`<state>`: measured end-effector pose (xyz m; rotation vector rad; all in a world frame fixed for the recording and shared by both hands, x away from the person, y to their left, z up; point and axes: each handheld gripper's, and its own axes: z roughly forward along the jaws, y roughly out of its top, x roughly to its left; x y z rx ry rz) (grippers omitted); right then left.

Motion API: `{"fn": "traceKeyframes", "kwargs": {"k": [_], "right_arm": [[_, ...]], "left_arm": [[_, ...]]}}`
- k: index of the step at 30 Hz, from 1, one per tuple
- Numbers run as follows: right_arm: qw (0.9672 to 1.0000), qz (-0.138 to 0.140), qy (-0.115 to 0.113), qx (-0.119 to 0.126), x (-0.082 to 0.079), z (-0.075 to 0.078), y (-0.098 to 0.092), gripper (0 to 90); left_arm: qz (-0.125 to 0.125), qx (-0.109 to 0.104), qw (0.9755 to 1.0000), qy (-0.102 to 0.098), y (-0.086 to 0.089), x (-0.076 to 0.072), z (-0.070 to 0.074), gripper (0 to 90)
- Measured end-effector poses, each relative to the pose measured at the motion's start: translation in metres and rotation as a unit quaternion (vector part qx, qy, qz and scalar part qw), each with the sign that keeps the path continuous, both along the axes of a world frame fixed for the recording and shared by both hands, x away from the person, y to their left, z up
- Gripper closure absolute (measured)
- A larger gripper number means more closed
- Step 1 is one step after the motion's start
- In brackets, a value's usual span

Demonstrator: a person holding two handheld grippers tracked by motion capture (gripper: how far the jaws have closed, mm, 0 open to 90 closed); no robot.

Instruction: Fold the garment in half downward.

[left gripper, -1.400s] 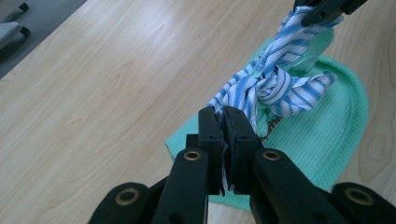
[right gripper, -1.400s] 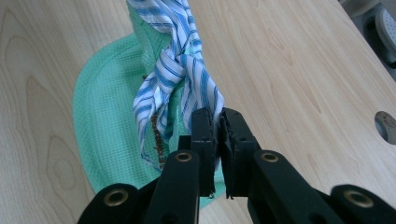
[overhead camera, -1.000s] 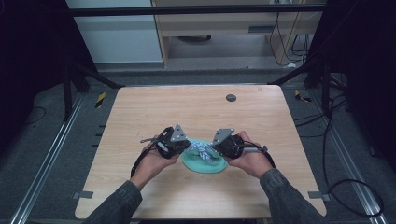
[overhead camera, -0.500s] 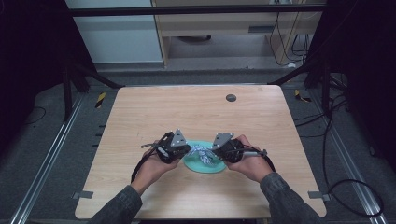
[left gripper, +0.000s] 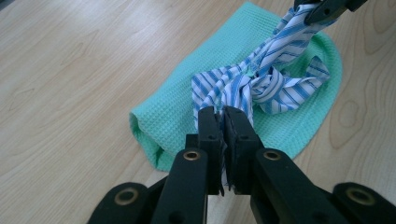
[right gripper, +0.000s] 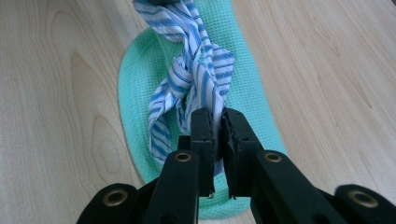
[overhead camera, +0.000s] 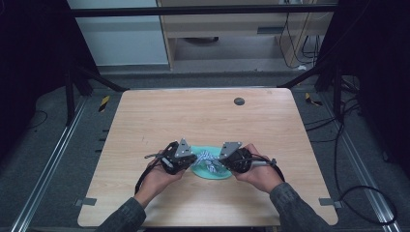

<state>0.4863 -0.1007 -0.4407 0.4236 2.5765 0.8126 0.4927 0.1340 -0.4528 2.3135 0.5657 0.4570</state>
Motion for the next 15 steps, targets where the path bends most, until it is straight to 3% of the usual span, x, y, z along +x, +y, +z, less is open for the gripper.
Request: {"fn": "traceKeyframes", "kwargs": {"k": [15], "right_arm": [[0.9999,0.008,0.007,0.002,-0.013,-0.009,-0.001,83.7]], "left_arm": [[-0.009,-0.007,0.9999,0.006,0.005,-0.017,-0.008,84.8]]}}
